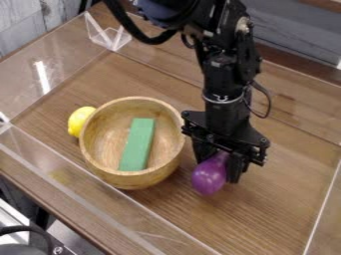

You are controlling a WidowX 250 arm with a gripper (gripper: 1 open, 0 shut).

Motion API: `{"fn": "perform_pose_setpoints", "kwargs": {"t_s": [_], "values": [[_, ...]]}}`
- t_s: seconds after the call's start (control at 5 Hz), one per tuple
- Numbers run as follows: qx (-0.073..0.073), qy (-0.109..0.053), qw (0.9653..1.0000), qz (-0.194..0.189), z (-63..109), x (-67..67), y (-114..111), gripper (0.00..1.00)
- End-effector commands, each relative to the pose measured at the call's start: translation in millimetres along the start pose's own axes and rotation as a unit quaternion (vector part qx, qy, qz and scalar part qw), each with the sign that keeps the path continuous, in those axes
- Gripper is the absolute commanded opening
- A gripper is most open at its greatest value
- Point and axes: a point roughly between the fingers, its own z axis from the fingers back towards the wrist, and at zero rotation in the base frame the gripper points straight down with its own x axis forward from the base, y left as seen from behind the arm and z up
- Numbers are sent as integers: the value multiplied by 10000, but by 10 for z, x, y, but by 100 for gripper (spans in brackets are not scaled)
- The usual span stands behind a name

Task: Put the purple eggplant in the brown bowl

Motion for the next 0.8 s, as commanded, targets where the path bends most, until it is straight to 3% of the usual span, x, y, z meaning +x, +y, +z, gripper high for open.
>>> {"fn": "perform_pose_setpoints", "kwargs": {"t_s": [0.0, 0.4, 0.6], "values": [[-29, -167, 9998, 46, 82, 62, 12, 0], [11, -215, 9997, 88, 268, -4, 100, 0], [44, -324, 9994, 151, 462, -34, 212, 0]]}}
